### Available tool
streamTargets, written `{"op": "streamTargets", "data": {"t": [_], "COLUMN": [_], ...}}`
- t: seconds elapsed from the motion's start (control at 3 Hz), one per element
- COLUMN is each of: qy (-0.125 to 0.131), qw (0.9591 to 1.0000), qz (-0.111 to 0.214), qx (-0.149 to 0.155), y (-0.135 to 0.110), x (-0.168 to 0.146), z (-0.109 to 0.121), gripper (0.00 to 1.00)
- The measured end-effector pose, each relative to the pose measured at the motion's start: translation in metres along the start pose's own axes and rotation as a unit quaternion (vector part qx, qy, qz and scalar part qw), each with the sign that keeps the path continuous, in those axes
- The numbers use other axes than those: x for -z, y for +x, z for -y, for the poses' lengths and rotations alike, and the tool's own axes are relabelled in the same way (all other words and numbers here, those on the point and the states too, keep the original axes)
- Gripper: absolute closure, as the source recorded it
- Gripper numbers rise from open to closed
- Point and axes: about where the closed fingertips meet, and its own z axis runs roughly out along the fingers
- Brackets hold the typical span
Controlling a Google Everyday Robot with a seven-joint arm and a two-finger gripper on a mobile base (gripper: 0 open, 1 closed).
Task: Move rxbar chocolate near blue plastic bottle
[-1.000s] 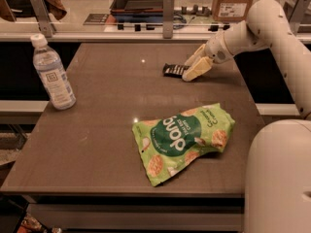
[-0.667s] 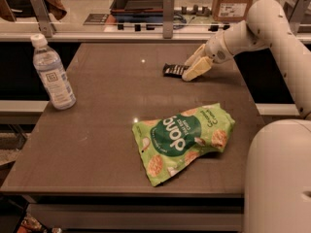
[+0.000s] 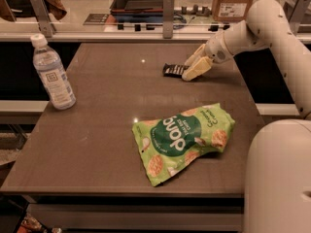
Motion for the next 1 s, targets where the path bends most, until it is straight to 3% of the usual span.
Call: {"op": "streamTargets", "data": {"t": [1.0], "qy": [0.000], "qw": [1.0000], "qz": [0.000], "qx": [0.000], "y": [-0.0010], "x": [0.0006], "z": [0.0000], "gripper": [1.00]}}
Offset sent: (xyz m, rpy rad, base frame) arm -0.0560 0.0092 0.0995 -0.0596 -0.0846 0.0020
